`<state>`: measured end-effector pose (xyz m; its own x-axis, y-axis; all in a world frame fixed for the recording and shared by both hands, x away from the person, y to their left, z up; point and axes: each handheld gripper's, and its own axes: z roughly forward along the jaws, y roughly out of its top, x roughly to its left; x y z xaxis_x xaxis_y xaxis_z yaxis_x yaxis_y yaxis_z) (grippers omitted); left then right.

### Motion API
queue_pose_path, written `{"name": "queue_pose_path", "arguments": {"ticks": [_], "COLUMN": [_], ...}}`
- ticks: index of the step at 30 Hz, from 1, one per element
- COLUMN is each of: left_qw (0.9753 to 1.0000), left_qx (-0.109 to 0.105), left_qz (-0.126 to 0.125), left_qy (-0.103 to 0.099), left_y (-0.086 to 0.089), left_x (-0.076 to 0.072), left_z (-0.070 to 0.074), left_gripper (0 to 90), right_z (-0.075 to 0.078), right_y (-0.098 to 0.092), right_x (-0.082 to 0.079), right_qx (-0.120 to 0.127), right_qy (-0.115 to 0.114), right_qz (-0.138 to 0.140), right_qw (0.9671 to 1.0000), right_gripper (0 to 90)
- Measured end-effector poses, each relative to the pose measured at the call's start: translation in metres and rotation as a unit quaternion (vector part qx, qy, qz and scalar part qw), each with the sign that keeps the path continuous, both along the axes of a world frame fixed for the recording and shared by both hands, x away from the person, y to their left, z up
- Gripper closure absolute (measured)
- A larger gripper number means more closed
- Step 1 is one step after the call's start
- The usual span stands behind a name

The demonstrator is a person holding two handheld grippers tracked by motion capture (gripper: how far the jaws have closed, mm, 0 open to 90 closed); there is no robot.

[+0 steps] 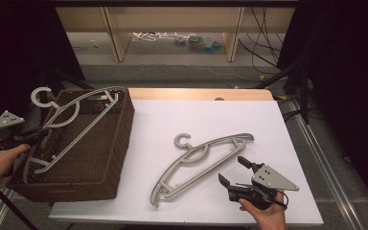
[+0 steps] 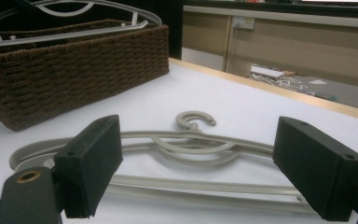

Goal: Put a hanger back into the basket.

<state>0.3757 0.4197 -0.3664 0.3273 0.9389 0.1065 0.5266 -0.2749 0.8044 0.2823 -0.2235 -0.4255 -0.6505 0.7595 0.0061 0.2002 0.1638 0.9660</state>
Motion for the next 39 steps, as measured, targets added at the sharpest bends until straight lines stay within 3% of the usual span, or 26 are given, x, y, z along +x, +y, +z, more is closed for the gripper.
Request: {"name": "queue_pose_path", "arguments": {"ticks": [2, 4, 6, 8, 15, 16, 19, 21, 26, 31, 34, 35, 39], "left_qw": [1.0000, 0.9999, 0.9987, 0.9981, 0.9969, 0.9967, 0.9960, 0.9946, 0.9945, 0.9893, 0.9883, 0.9866, 0.9845], "left_qx": [-0.002, 0.011, 0.040, 0.050, 0.052, 0.052, 0.052, 0.063, 0.053, 0.078, 0.077, 0.085, 0.091], "left_qz": [0.002, 0.003, -0.009, -0.007, 0.001, 0.002, 0.007, 0.011, 0.012, 0.009, 0.012, 0.009, 0.015], "left_qy": [0.000, 0.008, 0.029, 0.034, 0.059, 0.063, 0.073, 0.082, 0.090, 0.123, 0.131, 0.139, 0.149], "left_y": [0.000, 0.000, 0.001, -0.001, -0.006, -0.006, -0.007, -0.009, -0.009, -0.013, -0.014, -0.014, -0.016], "left_x": [0.001, 0.002, 0.004, 0.006, 0.014, 0.014, 0.017, 0.019, 0.022, 0.026, 0.028, 0.028, 0.029], "left_z": [-0.001, -0.002, -0.003, -0.006, -0.018, -0.019, -0.024, -0.028, -0.030, -0.034, -0.037, -0.037, -0.039], "left_gripper": [81.8, 81.9, 81.9, 81.8, 81.8, 81.8, 81.7, 81.7, 81.5, 81.3, 80.7, 80.8, 80.7], "right_z": [-0.001, -0.001, 0.000, -0.001, -0.001, -0.002, -0.001, -0.001, -0.001, -0.001, 0.000, -0.001, -0.001], "right_y": [0.001, 0.001, 0.000, 0.000, 0.001, 0.002, 0.000, 0.000, 0.001, 0.001, 0.000, 0.000, 0.001], "right_x": [0.001, 0.001, 0.000, 0.000, 0.001, 0.001, 0.001, 0.001, 0.001, 0.001, 0.001, 0.001, 0.001], "right_qx": [0.003, 0.010, 0.002, 0.000, 0.001, 0.011, -0.001, 0.000, 0.001, -0.001, 0.001, 0.001, 0.003], "right_qy": [-0.004, -0.003, 0.000, 0.000, 0.000, -0.002, -0.002, 0.001, -0.003, -0.001, -0.001, -0.001, 0.002], "right_qz": [0.001, 0.003, 0.001, 0.002, 0.001, 0.004, 0.001, 0.001, 0.000, 0.002, 0.002, 0.003, 0.005], "right_qw": [1.0000, 0.9999, 1.0000, 1.0000, 1.0000, 0.9999, 1.0000, 1.0000, 1.0000, 1.0000, 1.0000, 1.0000, 1.0000], "right_gripper": [16.6, 16.6, 16.6, 16.6, 16.6, 16.6, 16.7, 16.6, 16.6, 16.6, 16.6, 16.7, 16.7]}}
